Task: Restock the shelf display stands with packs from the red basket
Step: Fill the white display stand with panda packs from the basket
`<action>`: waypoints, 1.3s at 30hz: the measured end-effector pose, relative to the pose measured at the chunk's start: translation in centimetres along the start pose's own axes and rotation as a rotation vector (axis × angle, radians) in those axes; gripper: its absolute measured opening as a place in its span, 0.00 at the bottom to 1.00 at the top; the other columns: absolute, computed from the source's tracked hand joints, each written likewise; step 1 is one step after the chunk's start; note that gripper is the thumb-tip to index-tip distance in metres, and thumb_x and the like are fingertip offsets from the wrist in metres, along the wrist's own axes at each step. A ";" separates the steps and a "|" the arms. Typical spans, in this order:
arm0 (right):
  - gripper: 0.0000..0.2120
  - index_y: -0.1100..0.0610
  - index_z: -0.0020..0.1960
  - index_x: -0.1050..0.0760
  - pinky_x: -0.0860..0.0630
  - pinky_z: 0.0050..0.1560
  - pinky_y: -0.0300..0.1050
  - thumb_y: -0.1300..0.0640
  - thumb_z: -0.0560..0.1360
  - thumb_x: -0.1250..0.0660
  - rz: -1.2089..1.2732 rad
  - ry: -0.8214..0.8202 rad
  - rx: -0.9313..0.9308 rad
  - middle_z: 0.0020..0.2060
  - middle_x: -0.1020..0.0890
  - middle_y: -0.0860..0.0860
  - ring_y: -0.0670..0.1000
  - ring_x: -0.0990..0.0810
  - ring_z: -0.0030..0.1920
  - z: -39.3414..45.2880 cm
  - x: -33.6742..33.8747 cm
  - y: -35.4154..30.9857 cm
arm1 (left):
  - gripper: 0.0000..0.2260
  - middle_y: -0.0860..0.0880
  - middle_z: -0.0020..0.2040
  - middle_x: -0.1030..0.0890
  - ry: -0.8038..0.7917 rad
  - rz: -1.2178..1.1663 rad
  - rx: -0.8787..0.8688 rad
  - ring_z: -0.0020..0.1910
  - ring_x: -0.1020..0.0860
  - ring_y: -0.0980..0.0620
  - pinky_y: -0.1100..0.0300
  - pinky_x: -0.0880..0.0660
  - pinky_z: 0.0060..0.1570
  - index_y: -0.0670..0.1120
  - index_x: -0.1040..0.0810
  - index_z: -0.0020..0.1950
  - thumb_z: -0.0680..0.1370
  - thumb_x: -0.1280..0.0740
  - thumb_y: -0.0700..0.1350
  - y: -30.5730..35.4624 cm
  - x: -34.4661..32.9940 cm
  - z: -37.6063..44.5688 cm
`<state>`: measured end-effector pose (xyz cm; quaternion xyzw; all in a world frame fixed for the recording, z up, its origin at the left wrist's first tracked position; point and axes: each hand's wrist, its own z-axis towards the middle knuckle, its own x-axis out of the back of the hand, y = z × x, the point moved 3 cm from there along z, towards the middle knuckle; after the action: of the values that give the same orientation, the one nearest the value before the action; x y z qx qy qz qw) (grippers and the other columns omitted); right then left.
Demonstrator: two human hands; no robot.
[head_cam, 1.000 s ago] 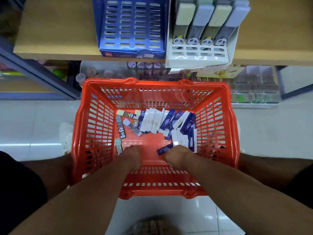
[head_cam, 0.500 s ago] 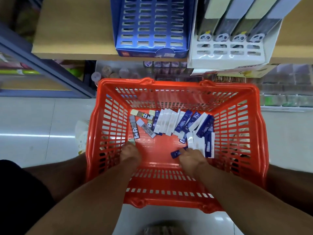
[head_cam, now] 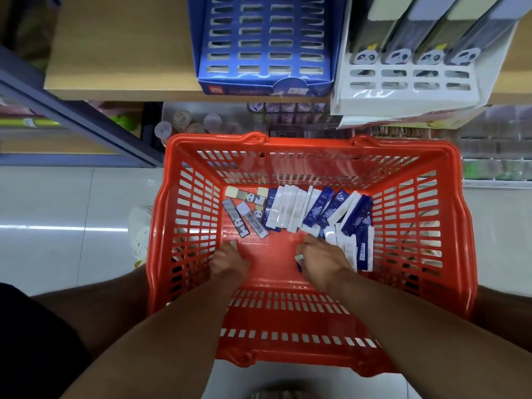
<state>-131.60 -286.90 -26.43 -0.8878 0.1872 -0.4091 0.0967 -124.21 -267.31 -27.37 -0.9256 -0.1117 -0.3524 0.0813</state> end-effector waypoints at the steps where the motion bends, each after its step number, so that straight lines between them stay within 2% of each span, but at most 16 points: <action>1: 0.12 0.47 0.53 0.21 0.25 0.57 0.44 0.62 0.76 0.36 0.022 0.002 -0.008 0.66 0.26 0.45 0.48 0.26 0.63 0.2 0.4 -0.1 | 0.24 0.38 0.71 0.29 0.001 0.005 -0.007 0.70 0.28 0.40 0.49 0.30 0.67 0.41 0.36 0.75 0.83 0.40 0.51 0.0 0.1 0.0; 4: 0.09 0.46 0.47 0.22 0.23 0.49 0.43 0.58 0.79 0.36 0.189 0.018 -0.058 0.50 0.19 0.47 0.49 0.20 0.50 0.1 2.3 -0.3 | 0.19 0.41 0.67 0.25 -0.042 -0.045 -0.107 0.65 0.25 0.43 0.54 0.27 0.60 0.42 0.31 0.71 0.82 0.37 0.48 0.0 1.0 -0.7; 7: 0.08 0.50 0.53 0.21 0.23 0.46 0.43 0.57 0.82 0.38 0.338 0.051 -0.038 0.46 0.17 0.47 0.47 0.20 0.46 -0.8 5.2 -0.9 | 0.10 0.45 0.56 0.18 -0.128 -0.232 -0.283 0.51 0.19 0.48 0.56 0.21 0.52 0.47 0.23 0.62 0.81 0.35 0.45 0.7 2.8 -2.0; 10: 0.08 0.53 0.58 0.23 0.29 0.34 0.40 0.57 0.83 0.40 0.302 0.025 0.034 0.40 0.21 0.46 0.45 0.22 0.38 -1.7 8.5 -1.9 | 0.07 0.47 0.52 0.17 -0.103 -0.300 -0.380 0.44 0.20 0.51 0.63 0.25 0.38 0.47 0.21 0.58 0.82 0.35 0.46 1.3 5.2 -4.0; 11: 0.08 0.53 0.58 0.25 0.30 0.33 0.41 0.57 0.83 0.40 0.257 0.006 0.060 0.40 0.22 0.47 0.46 0.22 0.37 -2.1 9.7 -2.4 | 0.07 0.47 0.50 0.17 -0.085 -0.336 -0.402 0.44 0.20 0.49 0.61 0.25 0.37 0.47 0.21 0.56 0.82 0.36 0.47 1.6 6.0 -5.0; 14: 0.09 0.54 0.62 0.26 0.28 0.39 0.45 0.58 0.82 0.38 0.115 -0.069 0.137 0.46 0.22 0.51 0.53 0.20 0.46 -3.7 13.3 -4.4 | 0.06 0.42 0.50 0.17 -0.072 -0.419 -0.462 0.48 0.18 0.41 0.50 0.20 0.49 0.48 0.22 0.48 0.81 0.36 0.47 2.3 8.3 -7.7; 17: 0.10 0.58 0.62 0.27 0.24 0.37 0.46 0.62 0.81 0.37 0.084 -0.127 0.187 0.48 0.20 0.54 0.51 0.20 0.38 -6.6 17.3 -6.9 | 0.08 0.41 0.45 0.17 -0.062 -0.425 -0.545 0.44 0.17 0.39 0.44 0.19 0.47 0.45 0.19 0.43 0.78 0.35 0.47 2.8 10.8 -9.9; 19: 0.09 0.57 0.61 0.27 0.24 0.31 0.42 0.63 0.82 0.37 0.113 -0.078 0.217 0.43 0.21 0.50 0.49 0.18 0.33 -8.8 20.3 -8.0 | 0.06 0.44 0.38 0.17 -0.087 -0.499 -0.614 0.39 0.18 0.39 0.37 0.20 0.43 0.45 0.18 0.44 0.76 0.32 0.46 3.4 13.3 -11.7; 21: 0.07 0.56 0.60 0.26 0.26 0.27 0.38 0.61 0.83 0.38 0.146 -0.011 0.255 0.44 0.22 0.50 0.48 0.15 0.35 -11.3 23.8 -8.6 | 0.05 0.45 0.34 0.19 -0.123 -0.520 -0.673 0.38 0.20 0.40 0.35 0.20 0.44 0.43 0.18 0.44 0.79 0.31 0.40 3.9 16.3 -14.4; 24: 0.06 0.55 0.58 0.27 0.24 0.31 0.41 0.61 0.83 0.38 0.227 0.092 0.262 0.45 0.22 0.50 0.51 0.13 0.37 -15.2 29.1 -8.6 | 0.05 0.45 0.38 0.18 -0.247 -0.505 -0.772 0.41 0.20 0.43 0.42 0.18 0.50 0.43 0.18 0.48 0.82 0.33 0.41 5.0 21.0 -19.0; 27: 0.11 0.52 0.58 0.25 0.23 0.33 0.38 0.64 0.79 0.33 0.230 0.236 0.248 0.47 0.19 0.50 0.48 0.14 0.36 -18.4 33.6 -7.2 | 0.08 0.44 0.49 0.13 -0.354 -0.589 -0.825 0.47 0.16 0.43 0.51 0.17 0.47 0.44 0.20 0.60 0.83 0.36 0.42 6.1 25.2 -22.0; 30: 0.13 0.49 0.55 0.24 0.17 0.43 0.55 0.65 0.77 0.30 0.294 0.342 0.238 0.49 0.21 0.51 0.50 0.14 0.36 -19.9 35.9 -5.4 | 0.06 0.39 0.51 0.14 -0.394 -0.747 -0.835 0.45 0.15 0.42 0.51 0.18 0.44 0.41 0.25 0.58 0.84 0.39 0.41 6.9 28.5 -24.6; 32: 0.13 0.50 0.57 0.23 0.17 0.45 0.59 0.65 0.77 0.30 0.381 0.408 0.223 0.47 0.22 0.52 0.51 0.13 0.37 -20.0 36.4 -4.6 | 0.05 0.38 0.50 0.15 -0.437 -0.862 -0.813 0.44 0.15 0.40 0.49 0.17 0.44 0.41 0.29 0.55 0.85 0.41 0.41 7.4 29.7 -25.9; 34: 0.14 0.51 0.58 0.23 0.19 0.38 0.52 0.66 0.78 0.31 0.481 0.466 0.221 0.45 0.25 0.52 0.52 0.13 0.39 -19.9 36.5 -4.2 | 0.06 0.39 0.48 0.15 -0.452 -0.942 -0.805 0.42 0.15 0.42 0.48 0.16 0.45 0.39 0.30 0.57 0.85 0.41 0.41 7.8 30.3 -26.3; 36: 0.14 0.50 0.58 0.23 0.26 0.29 0.44 0.66 0.78 0.32 0.508 0.517 0.226 0.44 0.25 0.50 0.52 0.14 0.39 -19.5 36.6 -4.1 | 0.07 0.40 0.46 0.15 -0.498 -1.078 -0.797 0.41 0.15 0.43 0.49 0.16 0.44 0.39 0.29 0.61 0.85 0.42 0.40 8.2 30.4 -26.2; 39: 0.11 0.51 0.57 0.22 0.26 0.32 0.46 0.63 0.78 0.30 0.486 0.613 0.226 0.45 0.22 0.49 0.50 0.16 0.38 -18.7 37.1 -3.9 | 0.11 0.39 0.50 0.16 -0.546 -1.230 -0.724 0.43 0.15 0.42 0.47 0.16 0.45 0.40 0.27 0.64 0.86 0.45 0.42 9.3 30.0 -25.0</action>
<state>-122.77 -298.91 12.50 -0.6385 0.3655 -0.6381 0.2271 -115.84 -277.48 10.51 -0.7198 -0.5007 -0.1076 -0.4687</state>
